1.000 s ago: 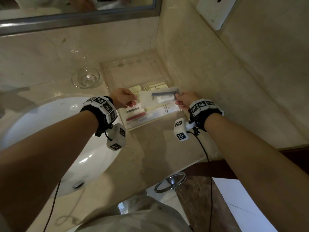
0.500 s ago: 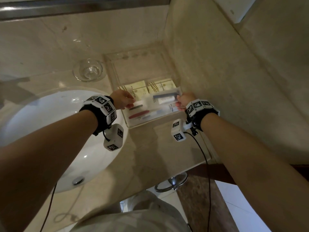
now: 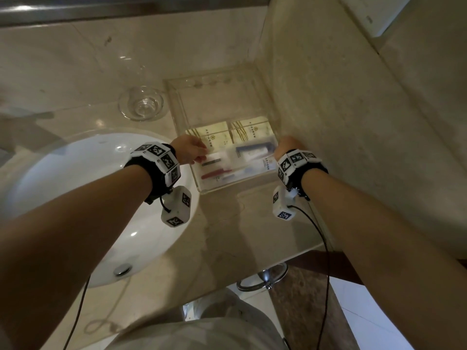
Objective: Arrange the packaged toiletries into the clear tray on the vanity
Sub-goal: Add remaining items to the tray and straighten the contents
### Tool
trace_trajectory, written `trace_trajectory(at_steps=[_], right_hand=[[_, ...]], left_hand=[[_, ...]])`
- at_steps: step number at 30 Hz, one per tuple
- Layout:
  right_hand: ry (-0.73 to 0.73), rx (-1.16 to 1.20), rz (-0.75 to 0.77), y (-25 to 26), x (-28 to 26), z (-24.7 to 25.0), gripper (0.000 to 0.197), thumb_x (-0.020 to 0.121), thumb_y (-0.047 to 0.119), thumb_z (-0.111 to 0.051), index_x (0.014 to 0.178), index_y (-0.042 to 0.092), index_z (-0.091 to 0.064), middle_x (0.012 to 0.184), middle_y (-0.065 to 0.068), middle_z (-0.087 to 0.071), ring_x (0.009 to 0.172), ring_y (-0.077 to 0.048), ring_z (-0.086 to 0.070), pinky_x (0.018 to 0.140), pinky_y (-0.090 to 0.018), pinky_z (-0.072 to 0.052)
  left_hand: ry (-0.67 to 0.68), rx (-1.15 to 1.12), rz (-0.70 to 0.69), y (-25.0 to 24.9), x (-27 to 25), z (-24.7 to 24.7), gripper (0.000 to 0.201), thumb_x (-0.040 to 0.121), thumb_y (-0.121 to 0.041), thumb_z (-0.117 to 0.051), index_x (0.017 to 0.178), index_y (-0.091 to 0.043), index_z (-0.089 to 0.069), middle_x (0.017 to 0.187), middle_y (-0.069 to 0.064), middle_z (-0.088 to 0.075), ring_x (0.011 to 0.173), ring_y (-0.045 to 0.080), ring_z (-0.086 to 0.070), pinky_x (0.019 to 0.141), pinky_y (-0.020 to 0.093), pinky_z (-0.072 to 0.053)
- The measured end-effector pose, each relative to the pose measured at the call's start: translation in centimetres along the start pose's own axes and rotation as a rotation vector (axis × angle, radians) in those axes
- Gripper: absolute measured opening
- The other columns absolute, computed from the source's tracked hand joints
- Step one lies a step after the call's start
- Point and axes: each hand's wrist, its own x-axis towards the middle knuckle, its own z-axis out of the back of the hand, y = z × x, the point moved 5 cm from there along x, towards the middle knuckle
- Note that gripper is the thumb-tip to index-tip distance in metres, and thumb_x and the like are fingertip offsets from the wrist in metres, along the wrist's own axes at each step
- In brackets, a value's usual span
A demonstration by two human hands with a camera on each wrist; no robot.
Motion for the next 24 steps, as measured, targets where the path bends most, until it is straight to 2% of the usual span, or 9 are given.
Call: trace_trajectory(at_steps=[3,8,11,15,17,18,20,22,24], right_hand=[[-0.048,-0.024,-0.02,-0.2,-0.1,1.0,0.025,0.097,0.014,-0.047,0.106,-0.004,-0.06,0.11,-0.019,-0.065,0.098,-0.033,-0.063,0.072,-0.029,-0.042],[-0.176,0.081,0.022,1.0,-1.1,2.4,0.029,0.095,0.007,-0.042,0.122,0.0,-0.05,0.122,-0.018,-0.059,0.109,-0.035,-0.059,0.083,-0.035,-0.047],[-0.031,0.252,0.207,4.1,-1.3,1.1,0.028,0.096,0.008,-0.04,0.119,0.006,-0.055,0.122,-0.015,-0.059,0.105,-0.031,-0.059,0.082,-0.033,-0.048],[0.173,0.343,0.266,7.8,-1.8,-1.5,0.034,0.094,0.005,-0.039,0.123,0.0,-0.057,0.105,-0.009,-0.056,0.074,-0.02,-0.056,0.065,-0.026,-0.045],[0.246,0.285,0.261,9.0,-1.8,-2.5,0.039,0.093,0.0,-0.039,0.129,-0.006,-0.052,0.117,-0.018,-0.06,0.099,-0.032,-0.061,0.084,-0.036,-0.05],[0.267,0.251,0.257,9.3,-1.8,-2.7,0.041,0.093,-0.001,-0.038,0.132,-0.004,-0.05,0.129,-0.019,-0.056,0.114,-0.033,-0.057,0.096,-0.039,-0.048],[0.293,0.233,0.256,9.6,-1.6,-3.2,0.044,0.094,0.0,-0.038,0.138,0.001,-0.045,0.141,-0.016,-0.048,0.126,-0.032,-0.05,0.106,-0.039,-0.043],[0.294,0.238,0.24,9.6,-1.2,-3.6,0.044,0.093,0.0,-0.039,0.137,0.0,-0.045,0.135,-0.017,-0.052,0.121,-0.031,-0.054,0.103,-0.037,-0.044],[0.323,0.259,0.213,9.7,-0.9,-4.0,0.04,0.089,-0.003,-0.04,0.127,0.0,-0.053,0.104,-0.014,-0.059,0.094,-0.025,-0.058,0.082,-0.033,-0.049]], left_hand=[[-0.013,0.014,-0.011,0.0,-0.1,0.2,0.009,0.091,-0.014,-0.056,0.096,-0.007,-0.059,0.072,0.0,-0.061,0.064,0.011,-0.055,0.063,0.022,-0.044],[-0.104,0.017,-0.02,-0.1,-0.4,1.3,0.016,0.09,-0.014,-0.055,0.104,-0.007,-0.061,0.072,0.002,-0.061,0.06,0.012,-0.055,0.058,0.022,-0.044],[-0.15,0.037,-0.019,-0.1,-0.6,2.3,0.029,0.091,-0.013,-0.051,0.119,-0.009,-0.058,0.068,-0.001,-0.06,0.056,0.012,-0.055,0.054,0.02,-0.044],[-0.139,0.073,-0.025,0.1,-0.8,2.7,0.037,0.092,-0.013,-0.05,0.128,-0.013,-0.055,0.065,-0.001,-0.061,0.042,0.004,-0.053,0.045,0.012,-0.043],[-0.149,0.091,-0.037,0.2,-0.8,2.9,0.034,0.091,-0.013,-0.049,0.124,-0.012,-0.06,0.061,-0.003,-0.06,0.046,0.007,-0.051,0.047,0.013,-0.041],[-0.146,0.099,-0.041,0.3,-0.9,2.9,0.034,0.092,-0.012,-0.049,0.123,-0.011,-0.061,0.057,-0.005,-0.061,0.044,0.005,-0.05,0.046,0.012,-0.041],[-0.091,0.144,-0.033,0.5,-1.0,2.7,0.037,0.092,-0.012,-0.048,0.127,-0.014,-0.058,0.046,-0.009,-0.061,0.032,0.0,-0.047,0.04,0.008,-0.04],[-0.011,0.198,-0.006,0.7,-1.2,2.2,0.045,0.093,-0.012,-0.046,0.138,-0.017,-0.045,0.05,-0.004,-0.061,0.025,0.0,-0.043,0.035,0.007,-0.037],[0.021,0.235,0.008,0.9,-1.1,1.9,0.051,0.094,-0.012,-0.046,0.144,-0.018,-0.035,0.049,-0.001,-0.057,0.022,0.001,-0.039,0.032,0.008,-0.035]])
